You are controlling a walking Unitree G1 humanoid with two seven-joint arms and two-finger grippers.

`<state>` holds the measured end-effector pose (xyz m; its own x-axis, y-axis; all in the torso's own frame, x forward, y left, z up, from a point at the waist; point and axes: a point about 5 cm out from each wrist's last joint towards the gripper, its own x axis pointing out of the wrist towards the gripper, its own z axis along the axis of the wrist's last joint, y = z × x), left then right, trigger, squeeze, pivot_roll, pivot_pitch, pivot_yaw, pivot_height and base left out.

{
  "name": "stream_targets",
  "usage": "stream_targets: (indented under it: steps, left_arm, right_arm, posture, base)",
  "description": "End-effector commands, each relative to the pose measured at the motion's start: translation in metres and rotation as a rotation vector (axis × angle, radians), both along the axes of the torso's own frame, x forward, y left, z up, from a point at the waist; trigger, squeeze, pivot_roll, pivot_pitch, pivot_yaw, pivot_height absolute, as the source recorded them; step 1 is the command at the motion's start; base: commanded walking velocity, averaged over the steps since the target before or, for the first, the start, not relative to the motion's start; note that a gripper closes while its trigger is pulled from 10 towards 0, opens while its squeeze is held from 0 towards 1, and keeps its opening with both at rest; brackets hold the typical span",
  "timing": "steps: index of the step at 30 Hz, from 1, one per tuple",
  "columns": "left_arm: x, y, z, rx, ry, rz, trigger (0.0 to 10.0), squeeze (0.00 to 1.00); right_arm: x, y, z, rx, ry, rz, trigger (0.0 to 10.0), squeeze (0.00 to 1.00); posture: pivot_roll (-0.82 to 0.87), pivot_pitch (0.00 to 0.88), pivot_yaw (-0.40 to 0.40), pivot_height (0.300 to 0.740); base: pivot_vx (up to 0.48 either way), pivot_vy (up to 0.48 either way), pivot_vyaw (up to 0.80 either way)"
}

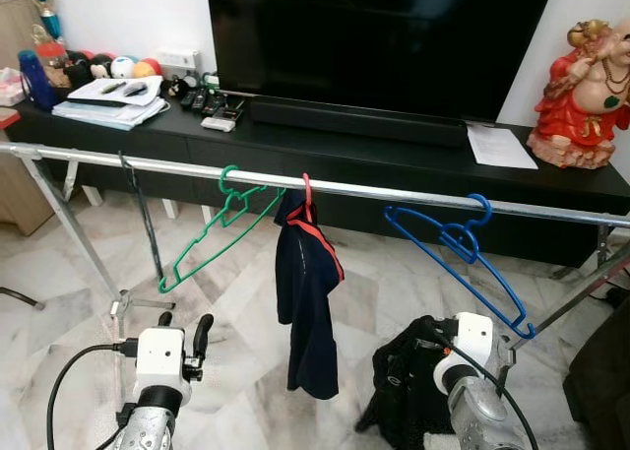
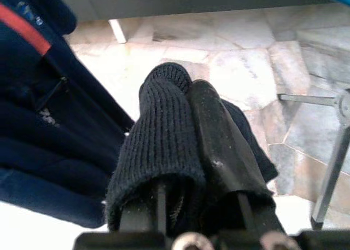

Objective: Hang hanger

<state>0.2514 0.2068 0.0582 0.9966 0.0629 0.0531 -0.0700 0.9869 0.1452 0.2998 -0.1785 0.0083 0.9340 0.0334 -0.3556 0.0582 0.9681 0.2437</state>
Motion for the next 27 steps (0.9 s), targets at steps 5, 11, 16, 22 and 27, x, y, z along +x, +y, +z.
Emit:
stream_targets:
  steps: [5, 11, 16, 22, 27]
  left_arm:
    - [0.004, -0.002, 0.013, 0.004, -0.048, 0.001, 10.0, 0.00]
    - [0.005, -0.006, 0.023, 0.004, -0.087, -0.001, 10.0, 0.00]
    - [0.002, -0.007, 0.024, 0.007, -0.088, -0.007, 10.0, 0.00]
    - [0.001, -0.004, 0.029, 0.016, -0.096, -0.005, 10.0, 0.00]
    - [0.003, -0.006, 0.032, 0.017, -0.103, -0.018, 10.0, 0.00]
  right_arm:
    - [-0.009, 0.002, -0.011, -0.072, 0.064, 0.071, 10.0, 0.00]
    - [-0.022, 0.001, -0.026, -0.114, 0.156, 0.108, 10.0, 0.00]
    - [-0.028, 0.006, -0.032, -0.126, 0.194, 0.131, 10.0, 0.00]
    - [-0.030, 0.011, -0.033, -0.159, 0.188, 0.161, 10.0, 0.00]
    - [-0.031, 0.011, -0.035, -0.141, 0.187, 0.145, 10.0, 0.00]
  posture:
    - [0.05, 0.081, -0.066, 0.740]
    - [0.06, 0.073, -0.068, 0.740]
    - [0.07, 0.059, -0.057, 0.740]
    - [0.07, 0.054, -0.047, 0.740]
    - [0.07, 0.064, -0.044, 0.740]
  base:
    - [0.055, 0.000, 0.00]
    - [0.283, 0.000, 0.00]
    - [0.289, 0.000, 0.00]
    - [0.314, 0.000, 0.07]
    - [0.329, 0.000, 0.32]
